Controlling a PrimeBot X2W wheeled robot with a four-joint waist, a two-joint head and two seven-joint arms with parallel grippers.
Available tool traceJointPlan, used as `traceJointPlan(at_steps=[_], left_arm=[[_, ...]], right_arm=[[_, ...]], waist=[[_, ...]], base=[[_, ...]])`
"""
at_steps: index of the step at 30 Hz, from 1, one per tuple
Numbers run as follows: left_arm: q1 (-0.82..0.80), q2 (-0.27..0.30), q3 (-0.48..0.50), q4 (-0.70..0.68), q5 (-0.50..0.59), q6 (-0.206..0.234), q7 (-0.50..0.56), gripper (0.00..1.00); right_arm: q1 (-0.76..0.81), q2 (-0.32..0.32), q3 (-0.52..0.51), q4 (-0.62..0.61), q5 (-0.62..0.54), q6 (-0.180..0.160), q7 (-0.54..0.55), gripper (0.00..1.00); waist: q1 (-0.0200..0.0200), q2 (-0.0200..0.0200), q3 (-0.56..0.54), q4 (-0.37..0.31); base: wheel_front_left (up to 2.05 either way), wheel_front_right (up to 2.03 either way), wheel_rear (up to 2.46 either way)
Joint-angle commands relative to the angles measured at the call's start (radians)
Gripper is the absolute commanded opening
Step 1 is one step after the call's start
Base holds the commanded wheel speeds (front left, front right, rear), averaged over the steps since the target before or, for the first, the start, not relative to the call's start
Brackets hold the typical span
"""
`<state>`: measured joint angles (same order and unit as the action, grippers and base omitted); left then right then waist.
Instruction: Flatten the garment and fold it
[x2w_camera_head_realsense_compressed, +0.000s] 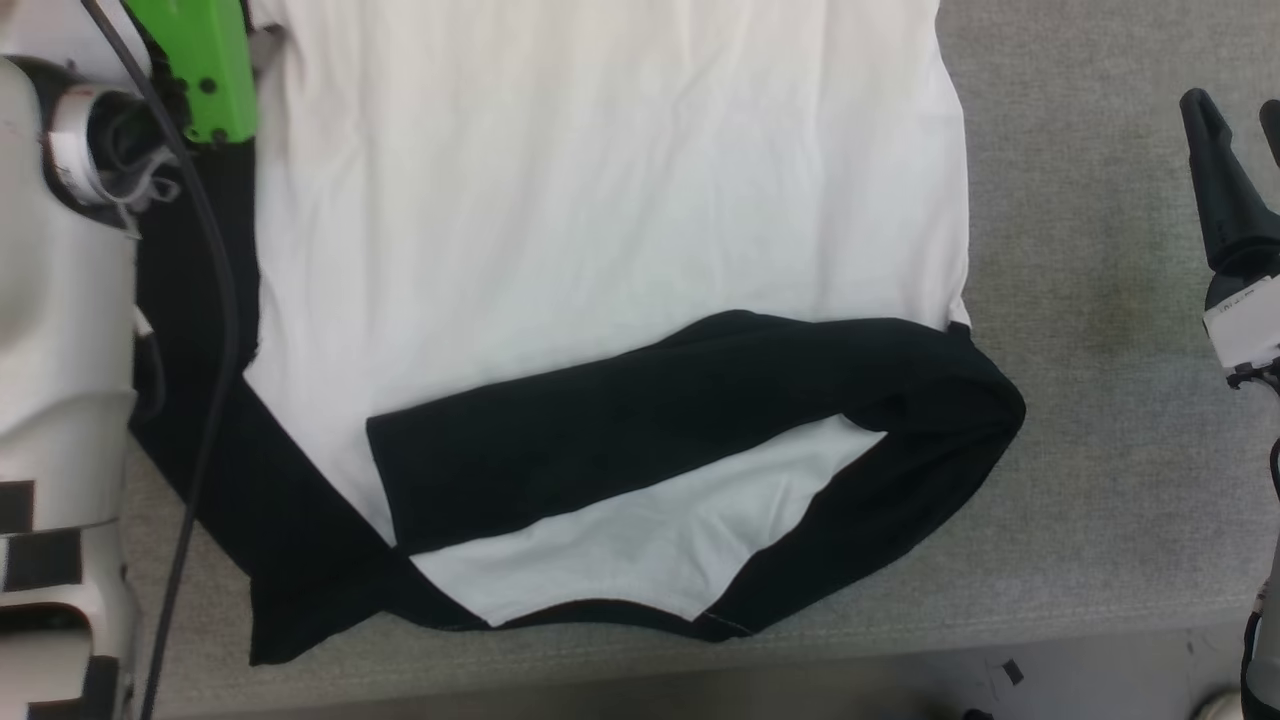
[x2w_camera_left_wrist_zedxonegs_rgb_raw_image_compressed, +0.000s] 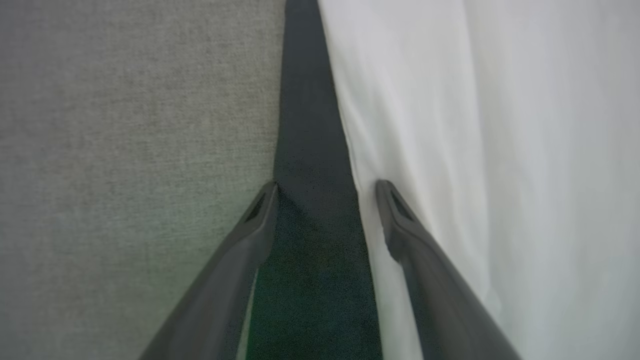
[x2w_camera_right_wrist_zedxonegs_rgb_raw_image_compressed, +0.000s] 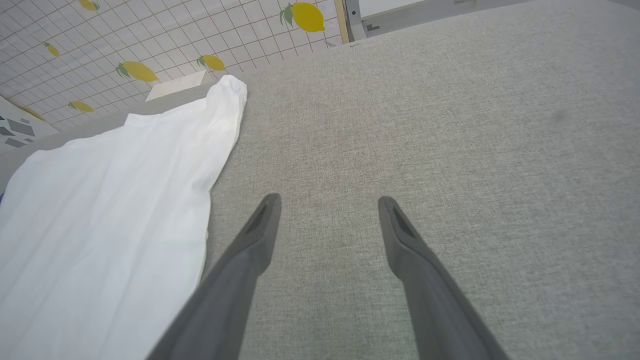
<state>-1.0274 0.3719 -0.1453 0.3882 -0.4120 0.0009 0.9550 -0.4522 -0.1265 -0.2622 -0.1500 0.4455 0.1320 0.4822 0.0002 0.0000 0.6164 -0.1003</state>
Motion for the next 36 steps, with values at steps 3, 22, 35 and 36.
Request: traceJointPlan(at_steps=[3,22,35,36], left_arm=[[0.014,0.036,-0.018,0.020,0.045,0.022,0.009,1.00],[0.057,0.008,0.088,-0.021,-0.056,0.122,0.017,1.00],[0.030,0.016,0.135,-0.117,-0.108,0.123,-0.007,1.00],[0.031,0.020,0.129,-0.123,-0.105,0.121,0.000,1.00]], right_arm=[[-0.012,0.006,0.001,-0.005,-0.010,-0.001,-0.008,1.00],[0.000,0.005,0.007,-0.021,-0.011,-0.001,0.011,1.00],[0.014,-0.004,0.004,-0.005,-0.008,-0.001,0.011,1.00],[0.015,-0.004,0.003,-0.004,-0.008,-0.001,0.011,1.00]], waist=[[-0.0002,0.0000,0.026,-0.017],[-0.0002,0.0000,0.020,-0.002],[-0.0002,0.0000,0.017,0.003],[-0.0002,0.0000,0.017,0.005]], base=[[0.00,0.00,0.00],[0.00,0.00,0.00],[0.00,0.00,0.00],[0.00,0.00,0.00]])
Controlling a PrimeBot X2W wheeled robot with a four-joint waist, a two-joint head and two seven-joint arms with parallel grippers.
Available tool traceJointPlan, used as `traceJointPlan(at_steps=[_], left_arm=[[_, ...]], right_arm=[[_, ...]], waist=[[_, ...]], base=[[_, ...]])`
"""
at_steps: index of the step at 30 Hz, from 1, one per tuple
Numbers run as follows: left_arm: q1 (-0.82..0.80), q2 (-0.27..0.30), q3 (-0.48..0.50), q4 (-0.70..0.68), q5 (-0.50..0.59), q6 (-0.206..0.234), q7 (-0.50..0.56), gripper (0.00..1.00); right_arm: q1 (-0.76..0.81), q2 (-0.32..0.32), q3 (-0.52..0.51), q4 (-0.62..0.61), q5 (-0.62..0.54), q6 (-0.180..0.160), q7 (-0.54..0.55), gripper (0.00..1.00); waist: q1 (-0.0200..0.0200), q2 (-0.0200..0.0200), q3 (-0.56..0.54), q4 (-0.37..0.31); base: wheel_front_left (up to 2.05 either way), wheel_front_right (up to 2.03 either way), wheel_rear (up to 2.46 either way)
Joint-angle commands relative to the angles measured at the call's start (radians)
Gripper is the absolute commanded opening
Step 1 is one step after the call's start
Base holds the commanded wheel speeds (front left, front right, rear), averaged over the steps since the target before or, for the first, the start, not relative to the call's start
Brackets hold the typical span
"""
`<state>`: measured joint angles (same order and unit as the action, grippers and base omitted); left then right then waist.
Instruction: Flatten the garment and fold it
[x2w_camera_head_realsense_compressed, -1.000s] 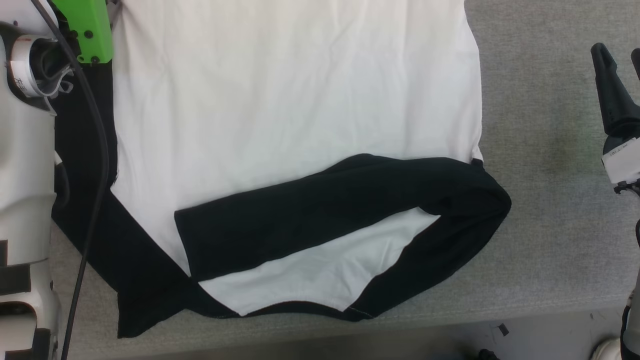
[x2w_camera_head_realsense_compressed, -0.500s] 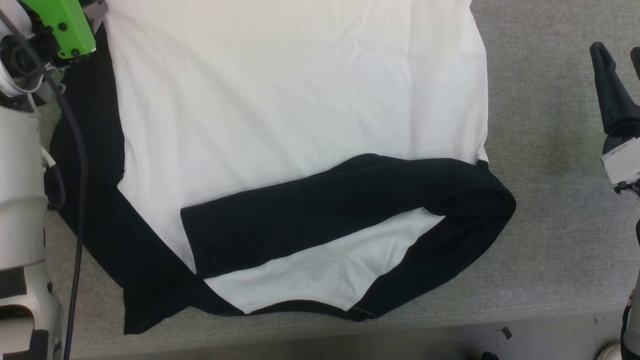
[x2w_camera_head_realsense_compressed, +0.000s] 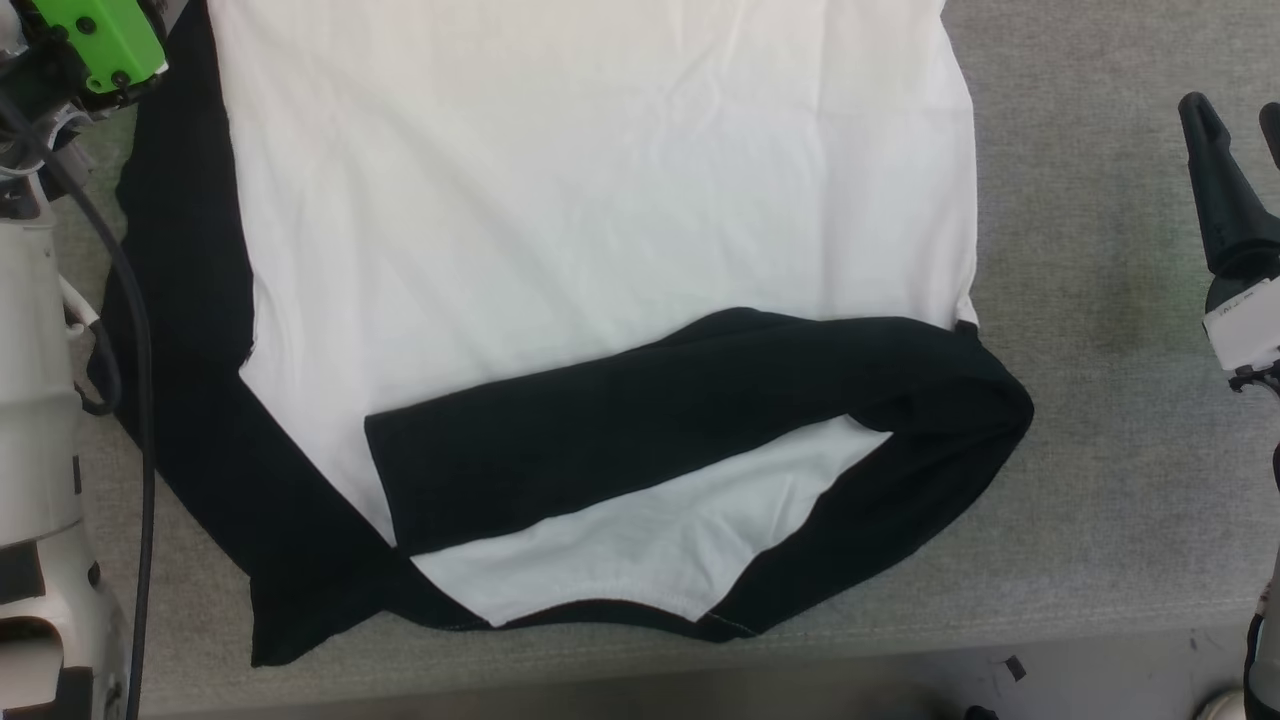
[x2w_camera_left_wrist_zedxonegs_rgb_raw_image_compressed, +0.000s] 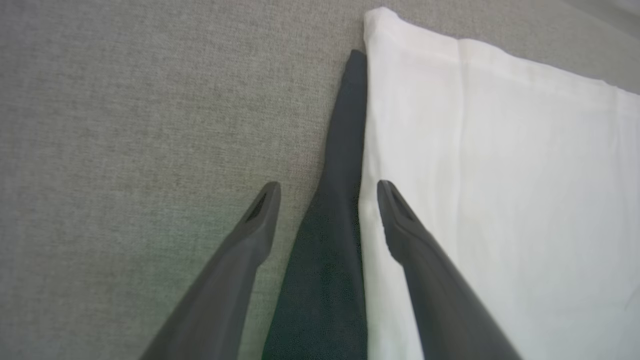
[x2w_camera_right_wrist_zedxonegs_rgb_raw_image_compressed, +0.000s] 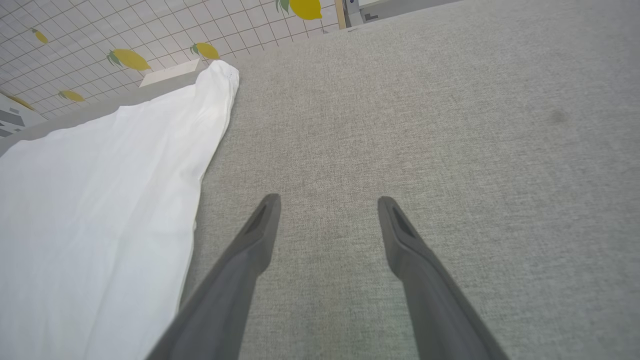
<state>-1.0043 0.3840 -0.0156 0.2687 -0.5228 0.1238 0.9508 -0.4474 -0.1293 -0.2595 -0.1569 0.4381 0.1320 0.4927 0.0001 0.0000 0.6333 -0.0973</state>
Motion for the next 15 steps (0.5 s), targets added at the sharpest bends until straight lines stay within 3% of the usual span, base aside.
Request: traceJointPlan(at_steps=[1,8,15], left_arm=[[0.009,0.009,-0.003,-0.007,0.005,-0.002,0.010,1.00],[0.036,0.052,-0.075,0.007,0.076,-0.006,0.061,1.00],[0.069,-0.001,-0.088,0.027,0.020,-0.017,0.090,1.00]], right_arm=[[0.010,-0.001,0.000,0.003,-0.001,-0.001,0.001,1.00],[-0.002,0.000,0.011,0.000,0.003,-0.001,0.005,1.00],[-0.002,-0.004,0.004,-0.001,0.006,-0.001,0.001,1.00]], waist=[[-0.0001,0.0000,0.001,0.003],[-0.0001,0.0000,0.018,0.004],[-0.0001,0.0000,0.027,0.005]], base=[[0.00,0.00,0.00],[0.00,0.00,0.00],[0.00,0.00,0.00]])
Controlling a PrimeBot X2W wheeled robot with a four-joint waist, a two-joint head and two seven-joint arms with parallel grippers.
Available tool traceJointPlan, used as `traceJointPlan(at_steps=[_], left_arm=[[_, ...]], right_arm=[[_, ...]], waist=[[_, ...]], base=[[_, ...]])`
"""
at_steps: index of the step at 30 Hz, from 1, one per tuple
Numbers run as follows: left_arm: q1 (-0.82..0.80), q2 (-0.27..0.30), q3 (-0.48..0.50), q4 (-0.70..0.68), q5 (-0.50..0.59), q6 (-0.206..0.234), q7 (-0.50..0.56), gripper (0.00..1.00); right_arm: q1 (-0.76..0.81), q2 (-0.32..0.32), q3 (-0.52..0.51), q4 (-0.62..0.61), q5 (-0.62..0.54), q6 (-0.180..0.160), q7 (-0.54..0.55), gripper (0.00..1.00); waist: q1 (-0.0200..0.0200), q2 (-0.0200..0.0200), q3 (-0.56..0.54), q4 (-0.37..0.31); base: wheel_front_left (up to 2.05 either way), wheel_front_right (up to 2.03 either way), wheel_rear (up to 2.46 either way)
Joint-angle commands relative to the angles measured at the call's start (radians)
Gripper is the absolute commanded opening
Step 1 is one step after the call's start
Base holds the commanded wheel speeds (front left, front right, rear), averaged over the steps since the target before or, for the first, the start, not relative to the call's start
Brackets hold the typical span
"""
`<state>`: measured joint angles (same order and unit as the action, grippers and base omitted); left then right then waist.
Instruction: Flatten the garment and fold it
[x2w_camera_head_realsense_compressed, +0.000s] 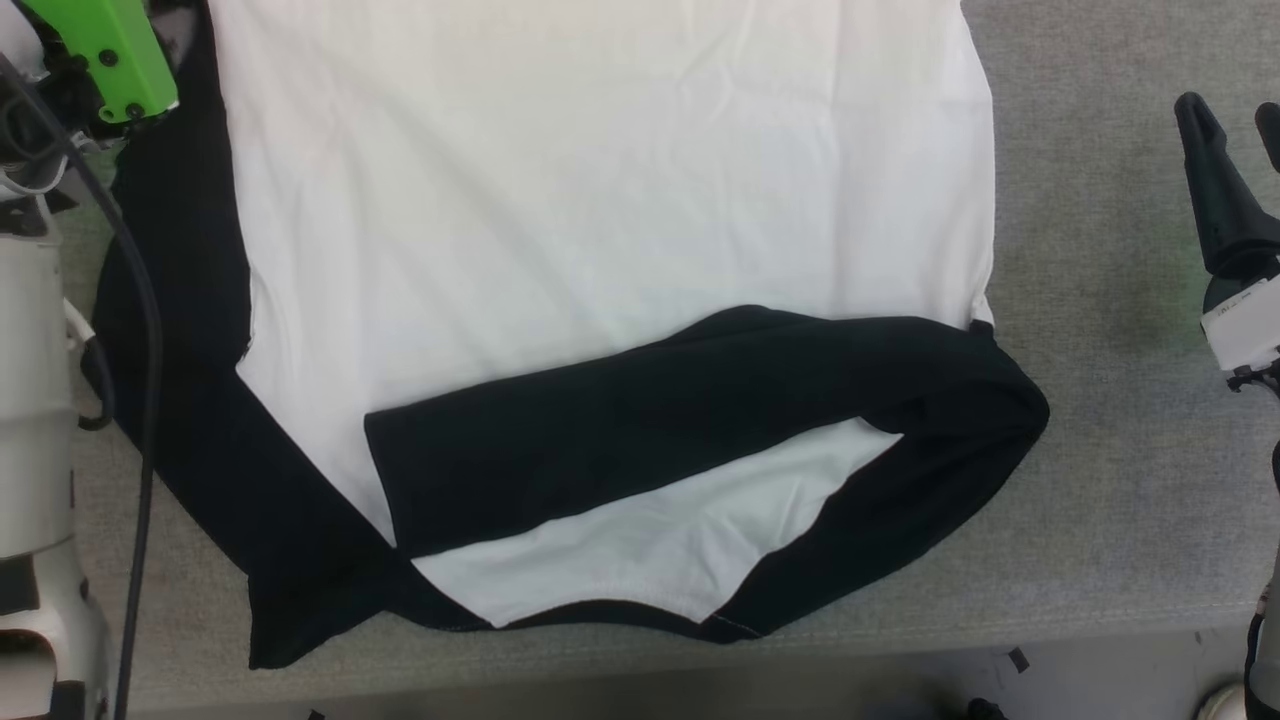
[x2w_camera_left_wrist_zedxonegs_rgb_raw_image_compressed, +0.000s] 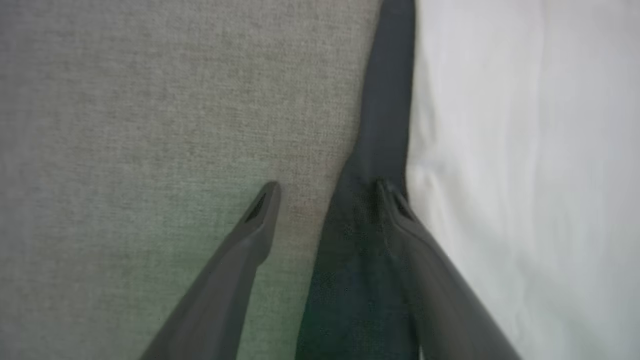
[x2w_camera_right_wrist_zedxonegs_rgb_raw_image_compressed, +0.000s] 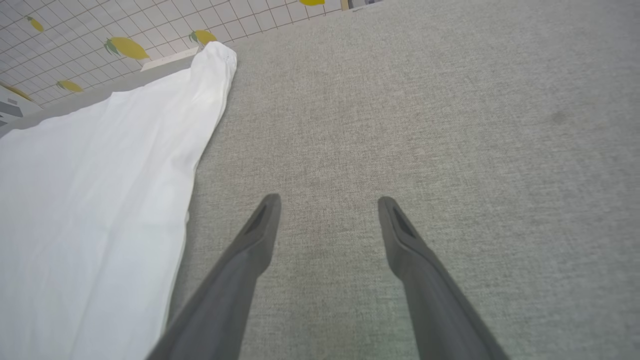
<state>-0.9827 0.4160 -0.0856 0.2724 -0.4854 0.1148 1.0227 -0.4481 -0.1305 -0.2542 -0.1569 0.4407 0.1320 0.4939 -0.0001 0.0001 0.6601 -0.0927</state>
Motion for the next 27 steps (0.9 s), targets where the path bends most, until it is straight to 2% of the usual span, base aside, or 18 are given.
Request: traceJointPlan(at_steps=[1,2,3,4,5,6,16,21,27], left_arm=[[0.050,-0.044,-0.017,0.024,-0.030,-0.011,0.020,1.00],[0.052,-0.056,-0.016,0.026,-0.045,-0.013,0.025,1.00],[0.053,-0.063,-0.017,0.026,-0.053,-0.018,0.027,0.81],[0.053,-0.071,-0.018,0.028,-0.064,-0.024,0.029,0.43],[0.052,-0.076,-0.019,0.030,-0.071,-0.027,0.032,0.27],[0.050,-0.077,-0.021,0.031,-0.074,-0.032,0.032,0.00],[0.041,-0.053,0.013,0.038,-0.082,-0.050,-0.063,0.00],[0.041,-0.052,0.098,0.034,-0.114,-0.024,-0.173,0.00],[0.083,-0.042,0.212,0.036,-0.171,-0.014,-0.280,0.00]], right_arm=[[0.000,-0.004,-0.004,0.000,0.002,-0.001,0.000,1.00],[0.001,-0.004,-0.006,0.000,0.002,-0.001,0.000,1.00],[0.001,-0.003,-0.008,0.001,0.002,-0.001,-0.001,1.00],[0.001,-0.003,-0.009,0.000,0.002,-0.001,-0.001,1.00],[0.000,-0.002,-0.011,0.000,0.002,-0.001,-0.001,1.00],[0.000,-0.001,-0.012,0.001,0.001,-0.001,-0.001,1.00],[0.011,0.004,-0.005,0.031,-0.007,-0.001,-0.011,1.00],[0.024,0.004,0.002,0.055,-0.014,-0.001,-0.014,1.00],[0.047,0.000,0.003,0.077,-0.021,-0.001,-0.006,1.00]], waist=[[0.0001,-0.0001,-0.001,0.002],[0.0001,-0.0001,-0.001,0.003],[0.0001,-0.0001,-0.002,0.004],[0.0001,-0.0001,-0.001,0.005],[0.0001,-0.0001,-0.001,0.005],[0.0001,-0.0001,-0.001,0.006],[0.0001,-0.0001,-0.052,0.008],[0.0001,-0.0001,-0.127,0.020],[0.0001,-0.0001,-0.235,0.050]], base=[[0.00,0.00,0.00],[0.00,0.00,0.00],[0.00,0.00,0.00],[0.00,0.00,0.00],[0.00,0.00,0.00],[0.00,0.00,0.00],[0.00,0.00,0.00],[0.00,0.00,0.00],[0.00,0.00,0.00]])
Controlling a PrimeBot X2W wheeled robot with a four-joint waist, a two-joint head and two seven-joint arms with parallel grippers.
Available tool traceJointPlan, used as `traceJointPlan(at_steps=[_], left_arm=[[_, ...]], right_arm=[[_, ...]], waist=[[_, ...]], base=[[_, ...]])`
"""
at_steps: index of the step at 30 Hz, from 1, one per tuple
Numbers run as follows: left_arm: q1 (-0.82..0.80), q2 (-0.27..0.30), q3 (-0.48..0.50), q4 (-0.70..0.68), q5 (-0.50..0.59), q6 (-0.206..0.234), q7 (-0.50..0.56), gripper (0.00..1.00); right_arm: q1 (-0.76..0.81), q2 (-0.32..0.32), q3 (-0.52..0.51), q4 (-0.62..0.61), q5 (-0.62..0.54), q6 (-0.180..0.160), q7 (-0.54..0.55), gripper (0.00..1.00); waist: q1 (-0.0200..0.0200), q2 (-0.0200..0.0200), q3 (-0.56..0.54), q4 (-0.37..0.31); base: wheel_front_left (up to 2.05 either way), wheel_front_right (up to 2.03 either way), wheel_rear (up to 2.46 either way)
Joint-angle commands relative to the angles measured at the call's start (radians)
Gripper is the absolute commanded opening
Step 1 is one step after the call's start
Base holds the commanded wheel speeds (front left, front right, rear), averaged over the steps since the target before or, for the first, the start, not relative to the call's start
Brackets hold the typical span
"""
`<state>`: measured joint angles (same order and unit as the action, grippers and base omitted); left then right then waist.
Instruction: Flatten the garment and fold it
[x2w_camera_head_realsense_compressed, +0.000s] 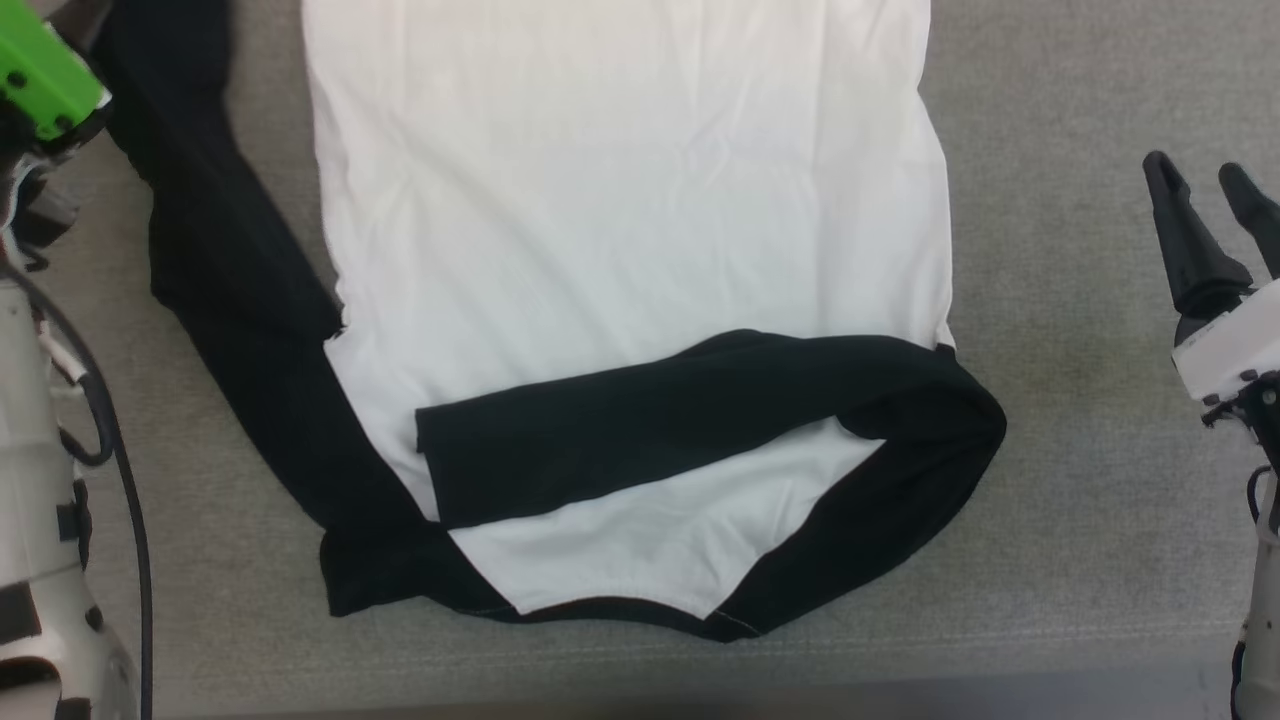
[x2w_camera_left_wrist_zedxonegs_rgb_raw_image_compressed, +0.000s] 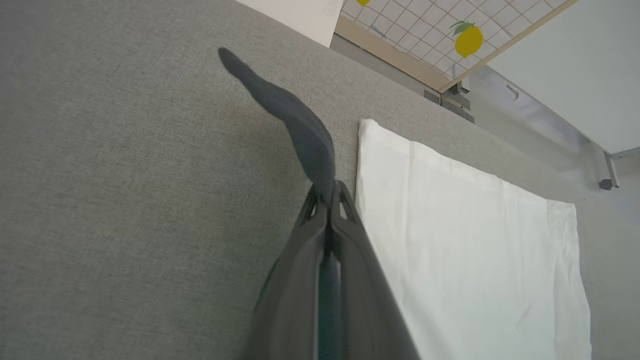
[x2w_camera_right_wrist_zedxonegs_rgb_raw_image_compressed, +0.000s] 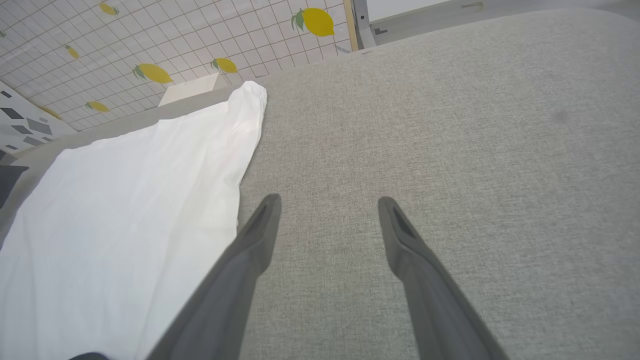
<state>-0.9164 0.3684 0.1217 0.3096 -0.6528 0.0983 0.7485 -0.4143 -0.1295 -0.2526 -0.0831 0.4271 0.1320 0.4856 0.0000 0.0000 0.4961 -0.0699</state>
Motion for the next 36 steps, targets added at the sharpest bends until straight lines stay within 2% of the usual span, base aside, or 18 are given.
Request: traceJointPlan(at_steps=[1,6,10,13,20,25,31,36], left_arm=[[0.026,0.006,0.015,-0.002,-0.011,0.000,-0.016,0.00],[0.072,0.001,0.007,-0.039,-0.024,-0.041,-0.033,0.00],[0.100,-0.041,-0.063,-0.086,-0.027,-0.105,-0.035,0.00],[0.131,-0.099,-0.141,-0.136,-0.029,-0.139,-0.020,0.00],[0.197,-0.257,-0.342,-0.167,-0.033,-0.185,-0.006,0.00],[0.266,-0.307,-0.510,-0.118,-0.049,-0.205,-0.031,0.00],[0.332,-0.317,-0.704,0.013,-0.042,-0.213,-0.086,0.00],[0.362,-0.318,-0.796,0.159,-0.072,-0.202,-0.109,0.00]], right_arm=[[0.019,-0.001,-0.003,0.006,-0.009,-0.001,0.004,1.00],[0.065,0.001,-0.024,0.019,-0.018,-0.001,0.014,1.00],[0.100,0.011,-0.042,0.025,-0.016,-0.001,0.017,1.00],[0.127,0.020,-0.054,0.030,-0.017,-0.001,0.019,1.00],[0.155,0.038,-0.059,0.025,-0.017,-0.001,0.029,1.00],[0.156,0.046,-0.049,0.021,-0.013,-0.001,0.032,1.00],[0.147,0.052,-0.040,0.021,-0.010,-0.001,0.031,1.00],[0.147,0.056,-0.041,0.027,-0.008,-0.001,0.019,1.00]], waist=[[0.0000,0.0000,-0.088,0.035],[0.0000,0.0000,-0.178,0.073],[0.0000,0.0000,-0.245,0.100],[0.0000,0.0000,-0.291,0.121],[0.0000,0.0000,-0.328,0.133],[0.0000,0.0000,-0.309,0.105],[0.0000,0.0000,-0.267,0.060],[0.0000,0.0000,-0.246,0.033]], base=[[0.00,0.00,0.00],[0.00,0.00,0.00],[0.00,0.00,0.00],[0.00,0.00,0.00],[0.00,0.00,0.00],[0.00,0.00,0.00],[0.00,0.00,0.00],[0.00,0.00,0.00]])
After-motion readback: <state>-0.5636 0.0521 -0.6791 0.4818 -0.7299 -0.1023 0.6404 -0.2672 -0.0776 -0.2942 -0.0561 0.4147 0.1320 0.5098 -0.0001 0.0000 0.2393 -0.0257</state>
